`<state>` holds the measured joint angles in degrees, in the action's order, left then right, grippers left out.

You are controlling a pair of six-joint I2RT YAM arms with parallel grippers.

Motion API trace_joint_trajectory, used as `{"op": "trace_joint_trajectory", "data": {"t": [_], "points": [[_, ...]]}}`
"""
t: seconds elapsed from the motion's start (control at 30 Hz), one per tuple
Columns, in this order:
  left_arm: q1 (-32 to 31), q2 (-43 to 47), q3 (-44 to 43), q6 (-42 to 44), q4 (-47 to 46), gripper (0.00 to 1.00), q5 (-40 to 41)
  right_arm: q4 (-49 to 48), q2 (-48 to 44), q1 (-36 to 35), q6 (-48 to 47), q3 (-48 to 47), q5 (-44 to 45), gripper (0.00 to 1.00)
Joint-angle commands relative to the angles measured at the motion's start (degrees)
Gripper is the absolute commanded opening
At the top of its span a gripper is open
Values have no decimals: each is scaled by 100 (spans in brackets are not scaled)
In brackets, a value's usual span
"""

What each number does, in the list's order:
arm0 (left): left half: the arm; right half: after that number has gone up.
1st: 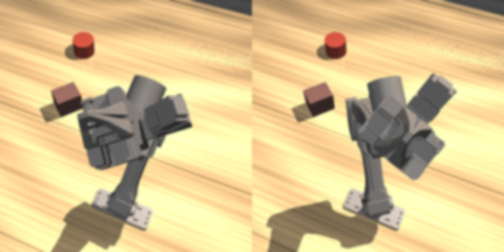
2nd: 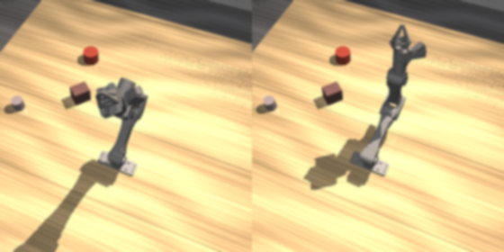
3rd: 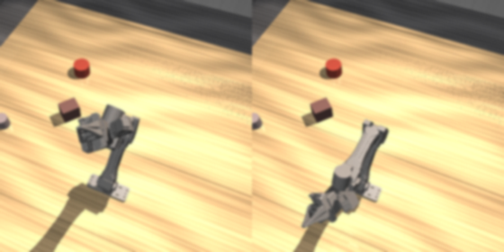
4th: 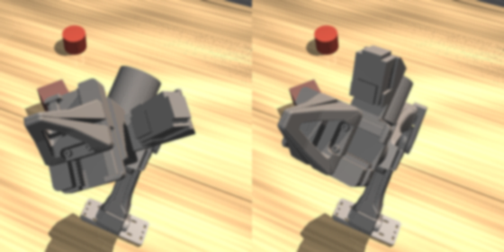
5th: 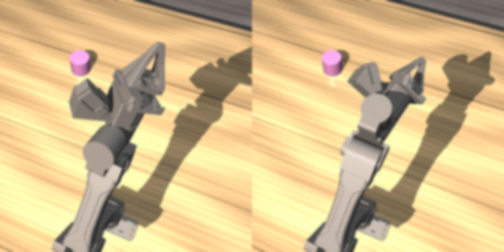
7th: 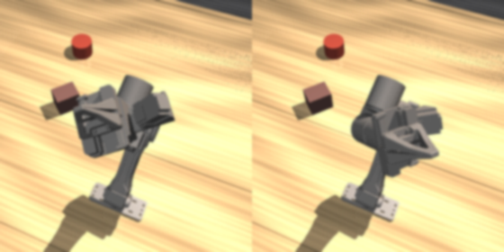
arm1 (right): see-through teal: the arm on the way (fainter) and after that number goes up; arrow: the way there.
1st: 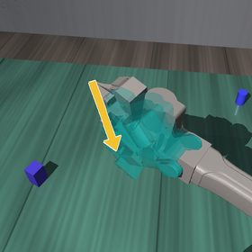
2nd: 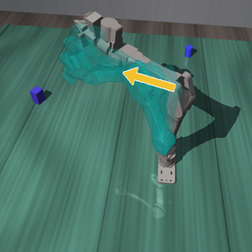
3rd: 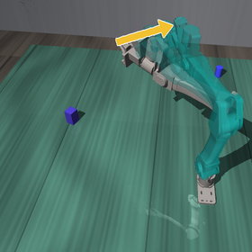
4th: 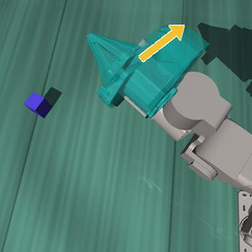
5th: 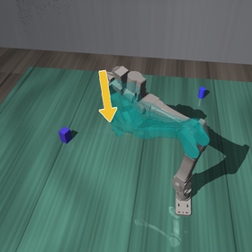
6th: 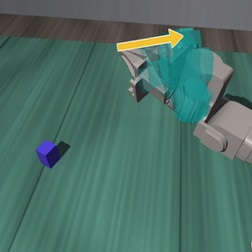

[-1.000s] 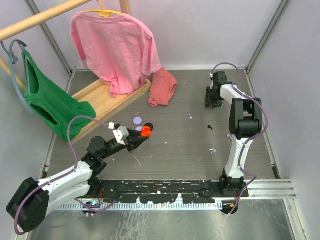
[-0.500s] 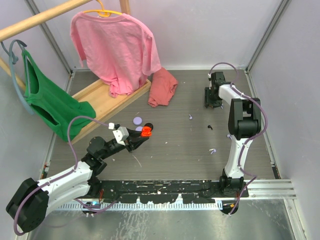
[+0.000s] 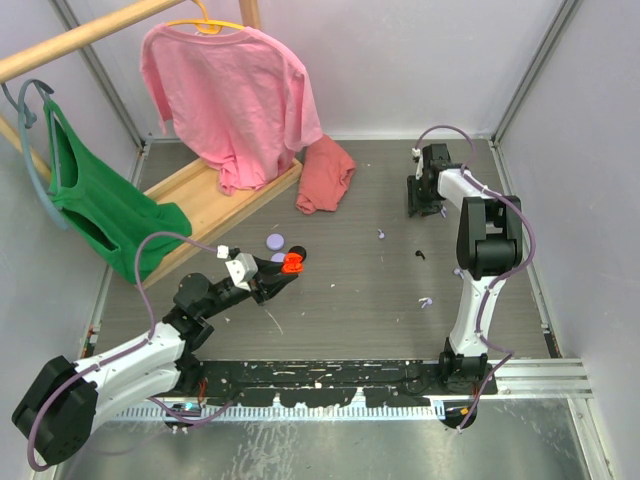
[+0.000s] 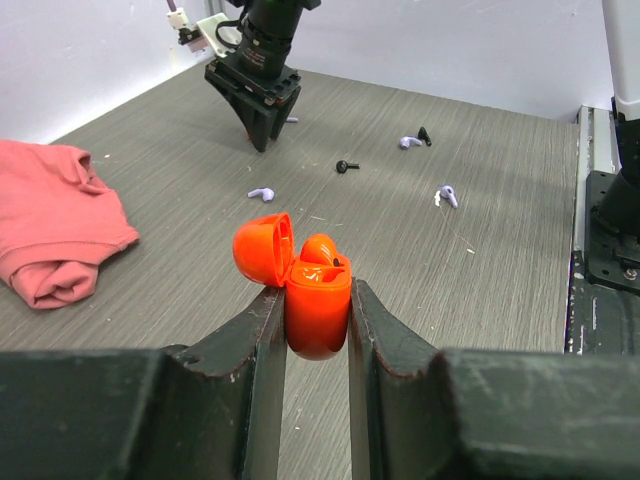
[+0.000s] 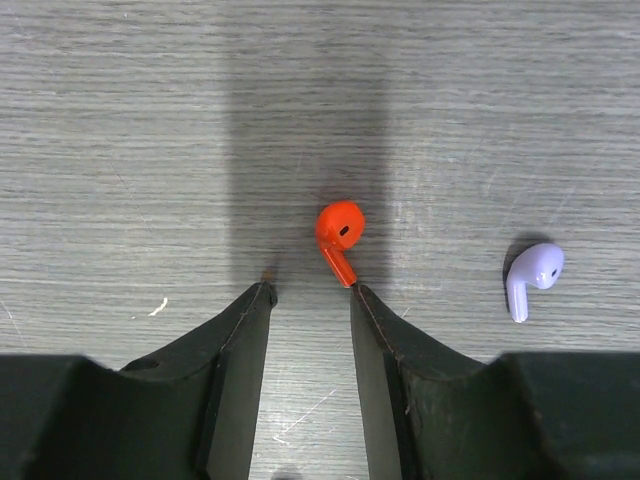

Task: Insert the wireless bluetooth earbuds into the charging case
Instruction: Pick up the charging case at the center of the board.

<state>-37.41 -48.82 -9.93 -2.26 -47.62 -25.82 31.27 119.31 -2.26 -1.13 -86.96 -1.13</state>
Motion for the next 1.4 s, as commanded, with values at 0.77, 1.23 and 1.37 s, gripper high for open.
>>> {"op": "trace_joint_trajectory", "data": {"t": [0.77,1.23,1.37], "points": [[-21,57,-114,77,-170,0,-81,457,230,-81,-355,-1192,396,41],[-23,51,-123,94,-149,0,-81,785,736,-47,-515,-1602,178,40],[-26,47,-123,94,-140,0,-85,918,885,-20,-535,-1705,59,38]]}}
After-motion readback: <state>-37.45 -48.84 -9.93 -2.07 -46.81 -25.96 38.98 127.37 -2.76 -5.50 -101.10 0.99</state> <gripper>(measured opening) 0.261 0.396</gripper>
